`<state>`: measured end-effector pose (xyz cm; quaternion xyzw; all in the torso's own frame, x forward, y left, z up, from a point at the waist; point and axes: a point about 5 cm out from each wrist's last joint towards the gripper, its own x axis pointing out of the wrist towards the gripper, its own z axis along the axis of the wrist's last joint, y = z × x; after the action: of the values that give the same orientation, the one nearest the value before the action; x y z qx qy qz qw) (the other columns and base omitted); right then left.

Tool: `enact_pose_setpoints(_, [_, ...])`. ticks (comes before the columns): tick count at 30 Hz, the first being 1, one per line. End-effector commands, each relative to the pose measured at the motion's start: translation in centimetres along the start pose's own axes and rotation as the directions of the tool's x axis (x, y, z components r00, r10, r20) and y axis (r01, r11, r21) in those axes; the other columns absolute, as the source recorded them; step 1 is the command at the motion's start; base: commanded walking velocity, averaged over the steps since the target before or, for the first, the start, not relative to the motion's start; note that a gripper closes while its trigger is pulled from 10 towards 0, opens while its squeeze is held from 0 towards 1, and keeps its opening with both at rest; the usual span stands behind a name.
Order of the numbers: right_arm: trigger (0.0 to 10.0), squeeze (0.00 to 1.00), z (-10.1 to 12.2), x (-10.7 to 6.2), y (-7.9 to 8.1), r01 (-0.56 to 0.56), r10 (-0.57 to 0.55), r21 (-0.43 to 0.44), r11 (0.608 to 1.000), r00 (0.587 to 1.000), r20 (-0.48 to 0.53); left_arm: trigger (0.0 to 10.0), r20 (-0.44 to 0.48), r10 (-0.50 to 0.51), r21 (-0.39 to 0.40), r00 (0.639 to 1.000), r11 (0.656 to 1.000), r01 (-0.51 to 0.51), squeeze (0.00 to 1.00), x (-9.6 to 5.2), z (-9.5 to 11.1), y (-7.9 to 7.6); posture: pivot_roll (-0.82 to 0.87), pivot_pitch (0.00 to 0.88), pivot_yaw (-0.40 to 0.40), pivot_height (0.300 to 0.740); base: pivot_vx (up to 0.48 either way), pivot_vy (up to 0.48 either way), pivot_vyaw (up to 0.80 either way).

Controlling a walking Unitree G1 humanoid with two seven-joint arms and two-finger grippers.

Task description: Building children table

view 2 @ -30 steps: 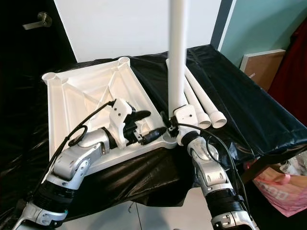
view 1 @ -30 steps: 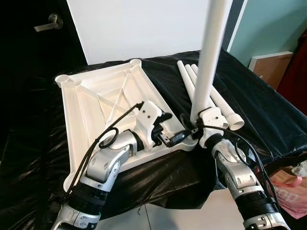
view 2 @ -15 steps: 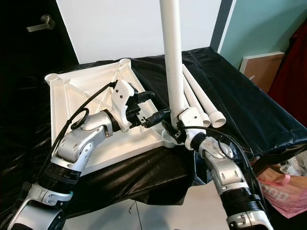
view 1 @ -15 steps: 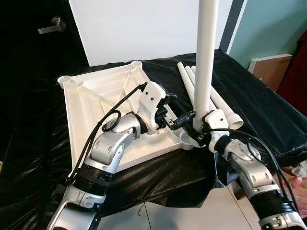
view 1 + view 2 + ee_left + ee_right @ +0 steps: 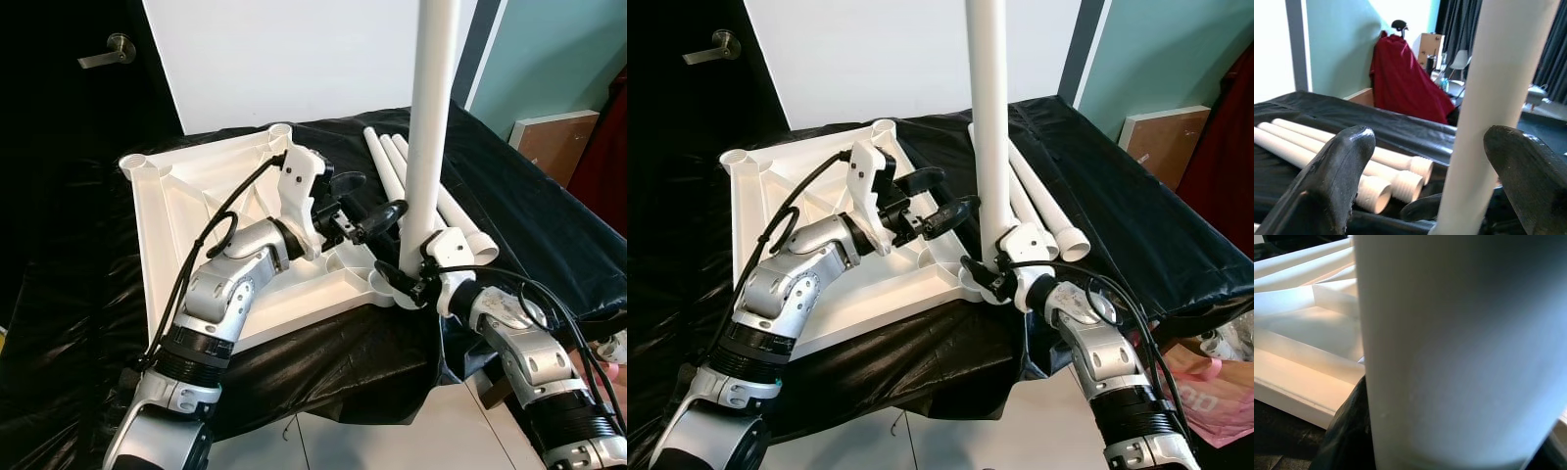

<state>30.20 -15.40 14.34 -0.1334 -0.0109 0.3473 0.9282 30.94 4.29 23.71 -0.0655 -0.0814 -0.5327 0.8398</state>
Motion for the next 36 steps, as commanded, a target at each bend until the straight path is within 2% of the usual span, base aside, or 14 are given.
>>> enact_pose_setpoints(1, [10.0, 0.0, 0.2, 0.5, 0.3, -0.039, 0.039, -0.011, 0.999, 0.999, -0.01, 10.0, 0.026, -0.267, -0.01, 0.963, 0.963, 0.268, 0.0, 0.6, 0.5, -2.1, -0.19, 0.0, 0.004, 0.74, 0.0, 0.0, 0.0])
enact_pose_setpoints(6, [10.0, 0.0, 0.5, 0.7, 0.0, -0.029, 0.029, -0.002, 1.0, 1.0, -0.001, 10.0, -0.021, -0.345, -0.035, 0.938, 0.938, 0.344, 0.0, 0.6, -0.3, -3.1, -0.19, 0.0, 0.003, 0.74, 0.0, 0.0, 0.0])
enact_pose_setpoints(11, [10.0, 0.0, 0.6, 0.8, 0.0, -0.027, 0.027, -0.005, 1.0, 1.0, 0.002, 10.0, -0.071, -0.346, -0.008, 0.935, 0.938, 0.347, 0.0, 0.5, -1.1, -3.2, -0.19, 0.0, 0.003, 0.74, 0.0, 0.0, 0.0])
enact_pose_setpoints(16, [10.0, 0.0, 0.6, 0.9, 0.2, -0.05, 0.05, -0.01, 0.999, 0.999, -0.005, 10.0, -0.052, -0.328, 0.009, 0.943, 0.944, 0.329, 0.0, 0.8, -0.6, -3.2, -0.19, 0.0, 0.002, 0.74, 0.0, 0.0, 0.0])
enact_pose_setpoints(17, [10.0, 0.0, 0.7, 1.1, 0.6, -0.097, 0.097, -0.014, 0.995, 0.995, -0.008, 10.0, -0.025, -0.273, 0.029, 0.962, 0.961, 0.273, 0.0, 1.7, 0.2, -2.6, -0.19, 0.0, 0.001, 0.74, 0.0, 0.0, 0.0])
enact_pose_setpoints(19, [10.0, 0.0, 0.8, 1.2, 0.8, -0.113, 0.113, -0.015, 0.993, 0.994, -0.009, 10.0, -0.017, -0.255, 0.035, 0.967, 0.966, 0.256, 0.0, 1.9, 0.5, -2.4, -0.19, 0.0, 0.001, 0.74, 0.0, 0.0, 0.0])
enact_pose_setpoints(20, [10.0, 0.0, 0.9, 1.3, 1.0, -0.137, 0.136, -0.018, 0.99, 0.991, -0.011, 10.0, 0.004, -0.193, 0.033, 0.981, 0.981, 0.193, 0.0, 2.6, 1.0, -1.9, -0.19, 0.0, 0.002, 0.74, 0.0, 0.0, 0.0])
enact_pose_setpoints(21, [10.0, 0.0, 0.9, 1.3, 1.1, -0.141, 0.141, -0.018, 0.99, 0.99, -0.012, 10.0, 0.01, -0.172, 0.026, 0.985, 0.985, 0.172, 0.0, 2.8, 1.1, -1.7, -0.19, 0.0, 0.002, 0.74, 0.0, 0.0, 0.0])
enact_pose_setpoints(29, [10.0, 0.0, 0.8, 1.5, 1.3, -0.14, 0.14, -0.019, 0.99, 0.99, -0.009, 10.0, 0.039, -0.163, -0.025, 0.986, 0.986, 0.164, 0.0, 3.3, 1.7, -1.8, -0.19, 0.0, 0.007, 0.74, 0.0, 0.0, 0.0])
enact_pose_setpoints(30, [10.0, 0.0, 0.8, 1.5, 1.2, -0.137, 0.137, -0.016, 0.99, 0.991, -0.008, 3.1, 0.041, -0.163, -0.041, 0.986, 0.985, 0.165, 0.0, 3.3, 1.7, -1.8, -0.19, 0.0, 0.009, 0.74, 0.0, 0.0, 0.0])
enact_pose_setpoints(32, [10.0, 0.0, 0.8, 1.6, 1.2, -0.135, 0.135, -0.013, 0.991, 0.991, -0.007, 3.1, 0.042, -0.164, -0.05, 0.986, 0.985, 0.166, 0.0, 3.3, 1.7, -1.8, -0.19, 0.0, 0.009, 0.74, 0.0, 0.0, 0.0])
enact_pose_setpoints(33, [10.0, 0.0, 0.8, 1.6, 1.2, -0.13, 0.13, -0.011, 0.991, 0.991, -0.005, 0.0, 0.049, -0.163, -0.057, 0.985, 0.985, 0.166, 0.0, 3.2, 1.7, -1.7, -0.19, 0.0, 0.011, 0.74, 0.0, 0.0, 0.0])
enact_pose_setpoints(36, [10.0, 0.0, 0.8, 1.6, 1.2, -0.128, 0.128, -0.01, 0.992, 0.992, -0.004, 0.0, 0.051, -0.16, -0.055, 0.986, 0.985, 0.163, 0.0, 3.1, 1.7, -1.6, -0.19, 0.0, 0.011, 0.74, 0.0, 0.0, 0.0])
